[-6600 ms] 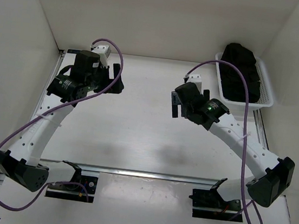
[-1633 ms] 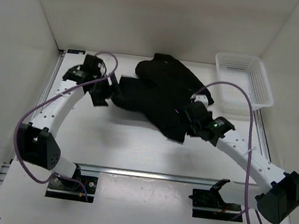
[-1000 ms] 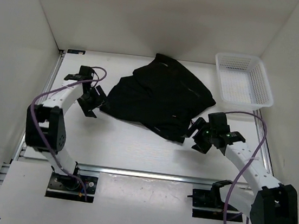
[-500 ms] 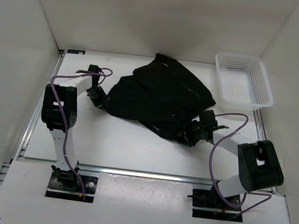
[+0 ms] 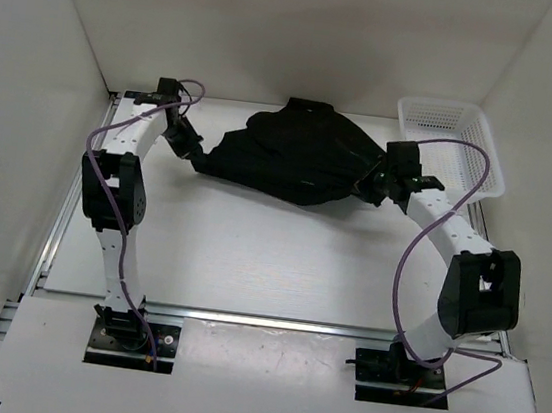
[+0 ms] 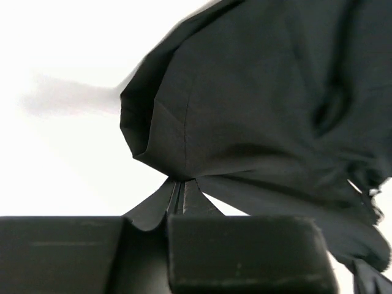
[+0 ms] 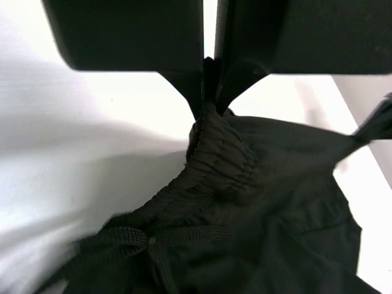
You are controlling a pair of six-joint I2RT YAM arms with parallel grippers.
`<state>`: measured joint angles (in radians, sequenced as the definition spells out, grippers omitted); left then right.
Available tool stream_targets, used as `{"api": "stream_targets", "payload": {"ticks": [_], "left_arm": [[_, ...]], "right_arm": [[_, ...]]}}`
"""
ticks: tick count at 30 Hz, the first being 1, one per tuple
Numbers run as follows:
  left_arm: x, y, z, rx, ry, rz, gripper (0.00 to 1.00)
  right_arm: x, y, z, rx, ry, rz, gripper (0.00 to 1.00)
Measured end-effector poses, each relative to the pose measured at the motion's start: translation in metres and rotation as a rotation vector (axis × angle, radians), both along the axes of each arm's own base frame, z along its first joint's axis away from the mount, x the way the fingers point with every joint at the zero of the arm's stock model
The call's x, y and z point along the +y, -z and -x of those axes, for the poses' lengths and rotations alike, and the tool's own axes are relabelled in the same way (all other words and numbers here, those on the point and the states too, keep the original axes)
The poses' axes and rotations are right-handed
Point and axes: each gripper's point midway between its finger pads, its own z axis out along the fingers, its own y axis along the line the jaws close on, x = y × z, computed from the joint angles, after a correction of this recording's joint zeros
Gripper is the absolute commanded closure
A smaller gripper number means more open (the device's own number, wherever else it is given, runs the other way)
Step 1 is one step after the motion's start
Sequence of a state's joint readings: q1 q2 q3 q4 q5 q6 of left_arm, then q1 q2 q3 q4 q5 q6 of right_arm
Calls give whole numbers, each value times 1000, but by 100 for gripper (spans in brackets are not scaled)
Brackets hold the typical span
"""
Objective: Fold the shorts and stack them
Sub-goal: Flatten the shorts out
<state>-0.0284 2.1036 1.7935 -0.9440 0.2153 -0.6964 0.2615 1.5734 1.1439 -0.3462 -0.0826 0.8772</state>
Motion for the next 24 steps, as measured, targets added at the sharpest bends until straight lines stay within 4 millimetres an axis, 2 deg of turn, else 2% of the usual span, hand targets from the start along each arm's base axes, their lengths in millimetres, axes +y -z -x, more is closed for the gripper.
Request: {"api": "stream_targets", "payload": {"ticks": [2, 4, 6, 8, 10, 13, 15, 17, 18, 19, 21, 23, 24], "left_arm": [[2, -19, -9, -49, -4, 7, 90], [2, -30, -8, -65, -4, 9, 90], [0, -36, 2, -61, 1, 8, 90], [-8, -36, 18, -44, 19, 3, 90], [-18, -32, 34, -13, 45, 1, 90], [-38, -13, 45, 45, 94, 4, 87], [-48, 6, 39, 91, 115, 7, 90], [-53, 24, 17, 104, 122, 11, 90], [-55, 32, 4, 104, 125, 12, 84], [-57, 38, -8, 96, 130, 13, 62], [-56, 43, -24, 84, 150, -6, 38], [-51, 39, -36, 64, 152, -27, 30], [-48, 37, -37, 60, 153, -40, 30]], "right_arm": [[-3, -8, -1, -26, -18, 29, 100], [-5, -7, 12, -24, -42, 58, 100], [-7, 1, 34, -9, -63, 84, 100], [-13, 18, 67, 35, -82, 116, 100], [-23, 38, 97, 87, -85, 140, 100], [-35, 65, 125, 173, -73, 175, 100], [-40, 76, 130, 214, -63, 198, 100], [-42, 81, 128, 230, -56, 215, 100], [-42, 82, 126, 233, -55, 219, 100], [-41, 81, 121, 230, -53, 222, 100], [-44, 75, 111, 211, -46, 238, 100], [-49, 69, 101, 190, -28, 252, 100], [-51, 67, 98, 182, -22, 256, 100]]}}
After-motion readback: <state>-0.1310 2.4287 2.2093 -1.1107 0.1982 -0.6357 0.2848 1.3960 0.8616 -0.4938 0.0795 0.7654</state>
